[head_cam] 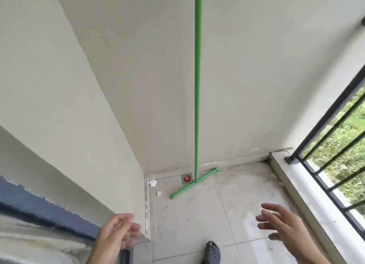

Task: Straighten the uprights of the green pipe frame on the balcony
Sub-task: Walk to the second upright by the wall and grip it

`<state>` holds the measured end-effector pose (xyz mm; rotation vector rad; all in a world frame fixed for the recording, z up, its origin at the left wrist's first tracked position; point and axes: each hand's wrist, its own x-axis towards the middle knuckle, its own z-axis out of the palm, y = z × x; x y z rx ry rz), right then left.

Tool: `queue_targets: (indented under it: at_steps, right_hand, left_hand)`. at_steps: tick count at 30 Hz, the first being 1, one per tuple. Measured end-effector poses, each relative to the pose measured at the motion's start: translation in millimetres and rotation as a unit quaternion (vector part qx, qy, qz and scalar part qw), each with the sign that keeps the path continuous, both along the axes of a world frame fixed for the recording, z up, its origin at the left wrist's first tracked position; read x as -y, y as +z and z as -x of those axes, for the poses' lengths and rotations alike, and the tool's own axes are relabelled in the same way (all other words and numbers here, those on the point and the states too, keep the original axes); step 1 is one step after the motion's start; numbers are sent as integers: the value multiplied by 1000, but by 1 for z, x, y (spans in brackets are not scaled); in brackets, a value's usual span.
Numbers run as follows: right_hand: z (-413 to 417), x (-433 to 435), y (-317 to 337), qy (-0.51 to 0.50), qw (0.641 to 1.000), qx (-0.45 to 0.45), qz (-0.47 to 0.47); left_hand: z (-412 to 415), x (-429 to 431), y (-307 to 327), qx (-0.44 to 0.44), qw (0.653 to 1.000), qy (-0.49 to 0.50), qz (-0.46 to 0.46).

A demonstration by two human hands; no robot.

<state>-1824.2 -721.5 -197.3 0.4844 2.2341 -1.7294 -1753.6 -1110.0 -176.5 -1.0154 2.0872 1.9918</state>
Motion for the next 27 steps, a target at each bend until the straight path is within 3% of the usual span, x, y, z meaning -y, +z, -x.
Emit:
queue_targets:
  at_steps: [8, 18, 23, 27]
  right_hand:
    - [193, 70, 31, 75, 997, -30, -1]
    - [340, 150, 42, 65, 996, -55, -37]
    - [419, 187, 38, 26, 990, -74, -120]
    - [461, 217, 28, 10, 980, -64, -190]
  left_hand:
    - [169, 29, 29, -58, 998, -10, 35]
    - [389, 46, 67, -136, 979, -148, 43]
    - [505, 33, 104, -222, 941, -246, 65]
    - [570, -2, 127, -290, 880, -361, 105]
